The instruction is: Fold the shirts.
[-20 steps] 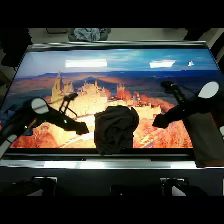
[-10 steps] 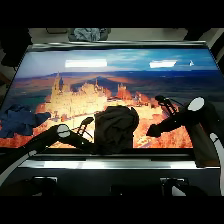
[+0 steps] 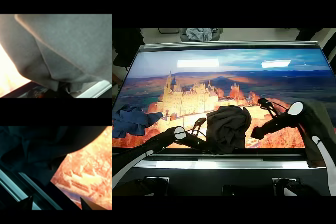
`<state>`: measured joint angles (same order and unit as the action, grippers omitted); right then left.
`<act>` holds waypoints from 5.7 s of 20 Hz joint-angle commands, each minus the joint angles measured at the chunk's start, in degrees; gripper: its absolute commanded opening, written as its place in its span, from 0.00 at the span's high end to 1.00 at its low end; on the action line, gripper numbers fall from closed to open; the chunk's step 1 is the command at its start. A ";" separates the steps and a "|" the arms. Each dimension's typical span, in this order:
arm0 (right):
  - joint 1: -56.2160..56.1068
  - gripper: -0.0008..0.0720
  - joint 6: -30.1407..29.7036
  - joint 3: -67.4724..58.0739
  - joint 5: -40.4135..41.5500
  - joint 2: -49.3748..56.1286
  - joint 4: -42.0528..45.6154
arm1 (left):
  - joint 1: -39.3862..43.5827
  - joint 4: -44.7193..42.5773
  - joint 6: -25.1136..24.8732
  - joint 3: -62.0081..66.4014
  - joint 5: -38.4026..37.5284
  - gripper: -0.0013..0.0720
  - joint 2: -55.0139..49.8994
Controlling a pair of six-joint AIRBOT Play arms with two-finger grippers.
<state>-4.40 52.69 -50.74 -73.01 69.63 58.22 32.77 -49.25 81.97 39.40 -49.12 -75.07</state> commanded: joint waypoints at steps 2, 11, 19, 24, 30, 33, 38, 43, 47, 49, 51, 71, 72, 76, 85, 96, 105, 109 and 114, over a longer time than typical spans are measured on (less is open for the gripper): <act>-6.34 0.01 0.46 0.66 7.98 5.33 -5.90 | 0.04 -0.24 0.31 0.04 -0.55 0.94 0.26; -6.01 0.93 0.11 -3.17 7.54 8.35 -3.21 | -3.45 -7.87 0.57 3.28 -3.65 0.94 5.27; 13.49 0.93 -1.22 -37.44 9.40 -16.20 17.86 | -30.18 -30.91 5.51 38.91 -12.85 0.94 25.24; 16.41 0.93 -0.35 -47.28 13.49 -27.74 23.15 | -39.17 -29.86 7.23 61.40 -6.64 0.94 30.36; 16.39 0.93 4.33 -47.28 17.16 -32.85 30.14 | -39.17 -30.42 7.21 69.59 -9.01 0.94 30.84; 16.39 0.92 4.31 -47.25 7.48 -32.74 33.29 | -39.17 -31.98 7.15 67.76 -17.31 0.94 29.66; 16.39 0.93 4.09 -43.39 -17.53 -24.85 33.46 | -39.08 -28.65 5.81 49.72 -21.55 0.94 26.16; 16.39 0.92 4.11 -18.08 -2.97 -12.74 25.55 | -39.08 -17.22 -0.66 27.87 -8.07 0.94 10.29; 16.39 0.92 5.88 -11.41 13.16 0.68 21.57 | -39.10 -10.93 -1.18 32.61 -4.98 0.94 -9.94; 16.39 0.92 6.03 -11.43 13.51 4.37 18.32 | -39.10 -7.72 -1.01 36.35 -6.51 0.93 -16.20; 16.39 0.92 6.01 -11.43 13.33 5.31 16.76 | -39.10 -5.73 -1.01 39.32 -9.97 0.37 -18.97; 16.39 0.92 3.41 -11.43 2.89 5.20 17.68 | -27.58 0.90 -1.03 8.11 -8.72 0.13 -8.00; 16.39 0.92 3.41 -11.43 2.64 5.20 17.68 | -26.97 1.57 -0.96 8.11 -7.02 0.25 -8.02; 16.39 0.92 2.51 -11.45 2.82 4.85 17.68 | -27.26 1.70 -0.85 9.57 -3.67 0.94 -7.96; 16.41 0.92 -0.04 -41.62 16.55 -13.66 25.75 | -38.03 1.44 -6.80 62.64 -8.22 0.94 10.75; 16.39 0.92 6.71 -58.42 17.29 -29.33 38.34 | -44.48 -10.40 5.95 74.62 -8.94 0.94 27.91; 16.39 0.92 5.14 -58.40 3.50 -13.42 35.17 | -44.46 -10.99 5.38 60.83 -20.98 0.94 18.91; 16.31 0.92 3.89 -56.96 -0.68 7.63 28.61 | -44.48 -11.02 3.48 46.12 -17.07 0.94 7.41; 14.67 0.92 12.15 -56.96 8.46 29.81 17.29 | -44.48 -6.60 1.07 44.54 -5.77 0.94 -12.96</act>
<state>11.05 60.45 -107.83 -68.23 88.18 83.22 -11.66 -59.27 84.97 85.71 -61.19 -78.28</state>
